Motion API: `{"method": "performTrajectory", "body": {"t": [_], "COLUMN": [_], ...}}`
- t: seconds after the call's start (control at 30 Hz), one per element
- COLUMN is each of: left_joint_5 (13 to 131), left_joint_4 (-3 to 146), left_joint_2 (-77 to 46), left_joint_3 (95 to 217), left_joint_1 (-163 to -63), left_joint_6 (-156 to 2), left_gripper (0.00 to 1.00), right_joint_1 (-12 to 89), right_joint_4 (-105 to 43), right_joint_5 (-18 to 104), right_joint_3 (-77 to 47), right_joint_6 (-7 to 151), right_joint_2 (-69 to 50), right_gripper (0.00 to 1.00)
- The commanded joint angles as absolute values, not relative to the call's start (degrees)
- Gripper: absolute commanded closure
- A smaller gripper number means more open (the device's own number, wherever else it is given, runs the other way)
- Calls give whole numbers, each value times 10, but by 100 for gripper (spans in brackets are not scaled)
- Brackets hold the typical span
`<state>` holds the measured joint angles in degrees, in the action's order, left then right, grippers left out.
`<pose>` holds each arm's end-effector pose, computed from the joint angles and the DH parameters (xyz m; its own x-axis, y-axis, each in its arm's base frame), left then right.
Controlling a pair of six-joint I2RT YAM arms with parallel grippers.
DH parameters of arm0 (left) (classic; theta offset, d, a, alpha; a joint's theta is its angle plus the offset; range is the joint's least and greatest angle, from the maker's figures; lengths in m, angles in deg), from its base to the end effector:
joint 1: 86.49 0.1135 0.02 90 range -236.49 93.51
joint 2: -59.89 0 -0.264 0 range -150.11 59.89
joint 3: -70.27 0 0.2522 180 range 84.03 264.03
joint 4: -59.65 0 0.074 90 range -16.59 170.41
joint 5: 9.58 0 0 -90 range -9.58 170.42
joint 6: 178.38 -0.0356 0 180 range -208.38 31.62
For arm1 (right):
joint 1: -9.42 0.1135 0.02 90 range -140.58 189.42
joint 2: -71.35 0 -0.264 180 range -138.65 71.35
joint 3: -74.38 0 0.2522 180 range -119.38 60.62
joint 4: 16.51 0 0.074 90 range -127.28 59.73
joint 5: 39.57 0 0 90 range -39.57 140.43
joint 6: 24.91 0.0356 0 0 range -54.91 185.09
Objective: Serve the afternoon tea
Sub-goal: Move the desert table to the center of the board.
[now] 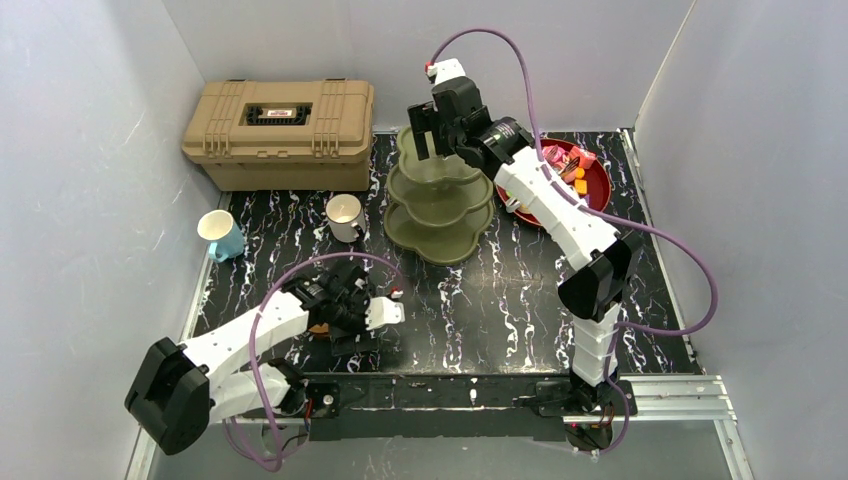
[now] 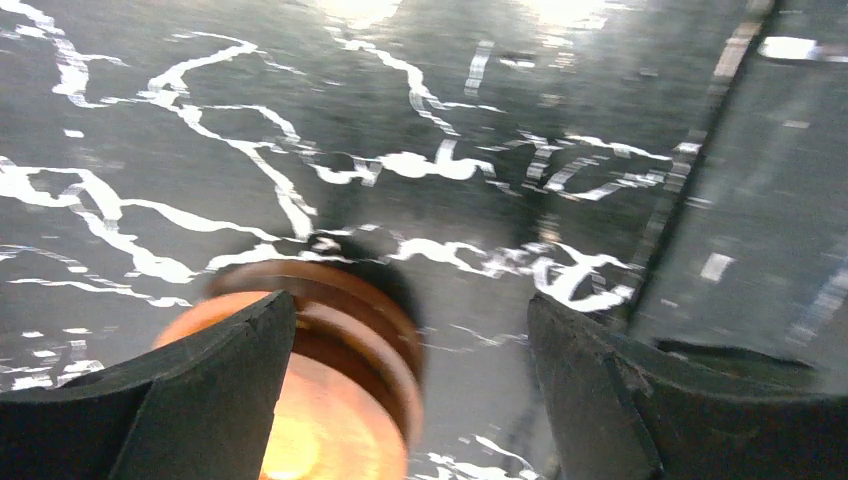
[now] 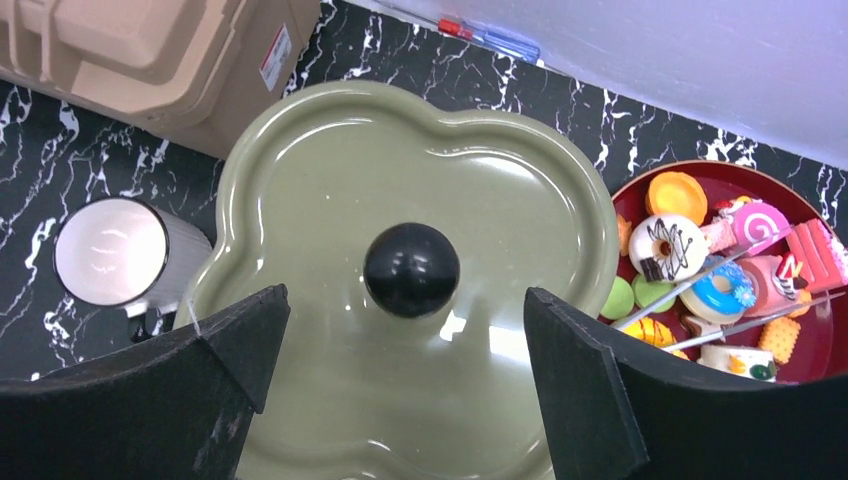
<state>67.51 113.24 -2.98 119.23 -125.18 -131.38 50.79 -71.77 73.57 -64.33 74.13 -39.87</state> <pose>0.1402 -0.1225 0.1874 -0.0663 0.9048 -0.4207 0.9862 0.1235 0.1100 0.3347 0.2762 0.4263 -0.3998 -0.1596 -0.9026 -0.2876 0.9569 -0.0418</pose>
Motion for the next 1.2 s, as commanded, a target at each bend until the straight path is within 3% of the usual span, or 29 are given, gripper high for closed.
{"method": "performTrajectory", "body": {"t": [0.0,0.57,0.93,1.17], "left_joint_5": [781,900,866,758], "left_joint_4": [1039,971,1009,1079], "left_joint_2": [-13,-10,-22,1], "left_joint_3": [1130,1076,1164,1226], "left_joint_1": [-1256,-1232,-1137,-1137], "left_joint_6": [-1366,-1433,-1409,-1327], "left_gripper": [17,27,27,18], "right_joint_1": [503,502,517,548], "right_joint_4": [-633,-561,-550,-562], "right_joint_5": [737,739,717,727], "right_joint_3": [-624,-546,-488,-450], "right_joint_6": [715,729,756,770], "right_joint_2": [-396,-377,-301,-253], "right_gripper": [7,64,85,89]}}
